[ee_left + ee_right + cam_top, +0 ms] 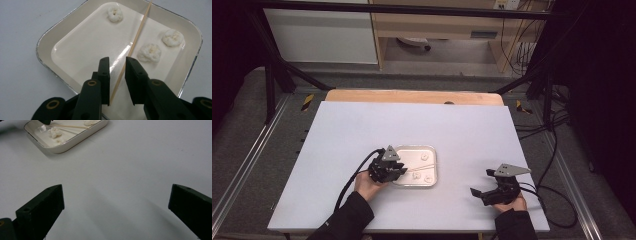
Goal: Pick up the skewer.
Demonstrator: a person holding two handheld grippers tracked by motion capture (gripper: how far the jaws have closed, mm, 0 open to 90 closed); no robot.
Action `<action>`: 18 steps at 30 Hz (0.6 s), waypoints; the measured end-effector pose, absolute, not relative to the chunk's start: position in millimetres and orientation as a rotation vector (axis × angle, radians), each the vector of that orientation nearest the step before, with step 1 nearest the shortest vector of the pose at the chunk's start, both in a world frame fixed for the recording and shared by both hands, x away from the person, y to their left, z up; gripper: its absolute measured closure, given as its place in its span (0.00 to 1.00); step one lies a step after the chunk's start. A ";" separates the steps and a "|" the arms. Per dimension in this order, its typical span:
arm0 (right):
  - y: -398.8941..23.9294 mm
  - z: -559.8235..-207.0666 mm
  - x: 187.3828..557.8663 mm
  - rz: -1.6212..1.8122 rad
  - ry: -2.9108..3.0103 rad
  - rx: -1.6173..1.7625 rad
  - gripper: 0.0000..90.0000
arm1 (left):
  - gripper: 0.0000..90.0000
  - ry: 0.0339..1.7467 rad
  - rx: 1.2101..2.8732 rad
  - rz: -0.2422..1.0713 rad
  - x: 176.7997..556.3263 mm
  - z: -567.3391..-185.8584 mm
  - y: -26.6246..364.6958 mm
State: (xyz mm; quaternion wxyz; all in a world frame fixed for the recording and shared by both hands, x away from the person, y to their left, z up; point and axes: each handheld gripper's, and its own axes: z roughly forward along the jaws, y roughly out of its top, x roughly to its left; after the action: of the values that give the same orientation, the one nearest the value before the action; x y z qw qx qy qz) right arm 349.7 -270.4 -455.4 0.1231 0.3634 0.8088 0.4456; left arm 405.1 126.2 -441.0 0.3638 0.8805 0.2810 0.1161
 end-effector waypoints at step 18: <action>-270.1 -455.9 349.7 1.295 2.366 1.053 0.01 | 0.95 0.665 2.294 0.269 405.0 -444.7 124.3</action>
State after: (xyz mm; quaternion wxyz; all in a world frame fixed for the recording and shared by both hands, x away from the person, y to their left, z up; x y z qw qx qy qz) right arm 349.7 -270.1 -455.9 0.1229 0.3611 0.8109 0.4438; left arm 405.0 124.3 -444.7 0.3607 0.8902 0.2581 0.1043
